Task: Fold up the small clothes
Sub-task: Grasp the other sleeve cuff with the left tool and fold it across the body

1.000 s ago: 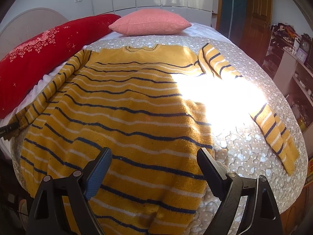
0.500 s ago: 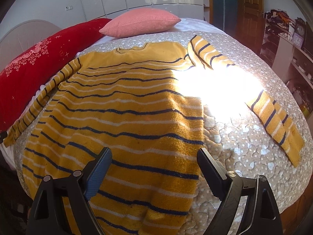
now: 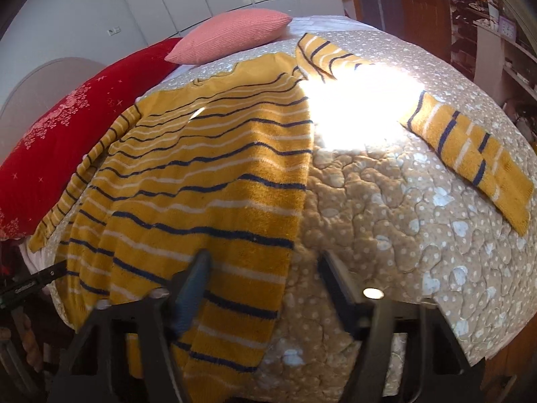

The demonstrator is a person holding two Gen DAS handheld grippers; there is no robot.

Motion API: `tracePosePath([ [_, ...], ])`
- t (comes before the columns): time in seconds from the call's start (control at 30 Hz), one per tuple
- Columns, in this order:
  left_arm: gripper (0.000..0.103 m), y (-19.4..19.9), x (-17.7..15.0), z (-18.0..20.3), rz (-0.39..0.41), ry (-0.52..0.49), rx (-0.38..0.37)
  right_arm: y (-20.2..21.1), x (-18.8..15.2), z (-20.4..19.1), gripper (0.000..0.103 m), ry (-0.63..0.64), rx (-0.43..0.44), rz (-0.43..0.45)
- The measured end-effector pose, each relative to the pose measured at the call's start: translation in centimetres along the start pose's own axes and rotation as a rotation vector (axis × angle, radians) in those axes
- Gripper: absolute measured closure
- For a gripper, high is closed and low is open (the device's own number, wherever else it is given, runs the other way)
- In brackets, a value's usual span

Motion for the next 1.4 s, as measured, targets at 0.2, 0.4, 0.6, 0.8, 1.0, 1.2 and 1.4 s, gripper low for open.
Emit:
tracePosePath([
  [0.2, 0.092, 1.4, 0.7, -4.9, 0.015, 0.126, 0.096, 0.4, -0.5, 1.2, 0.077, -0.071, 0.112, -0.011],
  [0.4, 0.038, 2.3, 2.7, -8.7, 0.058, 0.318, -0.004, 0.6, -0.4, 2.8, 0.07, -0.195, 0.193, 0.002],
  [0.6, 0.031, 2.4, 7.2, -15.3, 0.17, 0.395, 0.073, 0.3, 0.0, 2.6, 0.062, -0.169, 0.168, -0.001],
  [0.8, 0.02, 0.1, 10.6, -21.2, 0.197, 0.38, 0.169, -0.2, 0.1, 1.6, 0.051, -0.101, 0.11, -0.019],
  [1.0, 0.069, -2.2, 10.2, -19.8, 0.135, 0.273, 0.113, -0.7, 0.0, 0.2, 0.044, 0.015, -0.011, -0.047],
  [1.2, 0.092, 0.4, 11.8, -21.7, 0.151, 0.335, 0.041, 0.9, 2.2, -0.2, 0.051, 0.068, -0.088, -0.001],
  [1.4, 0.092, 6.3, 19.8, -25.5, 0.268, 0.448, 0.084, 1.3, 4.3, -0.6, 0.051, 0.066, -0.081, 0.037],
])
Point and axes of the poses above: each gripper's, at about its wrist camera, not at the fingertips, and y roughly against the way its jaws point, z to its right, x to its top, the point moved 8 cm from there along -y, roughly the way its jaws point, and after that the axes turned 3 degrees about y, right-handed, at the moved point
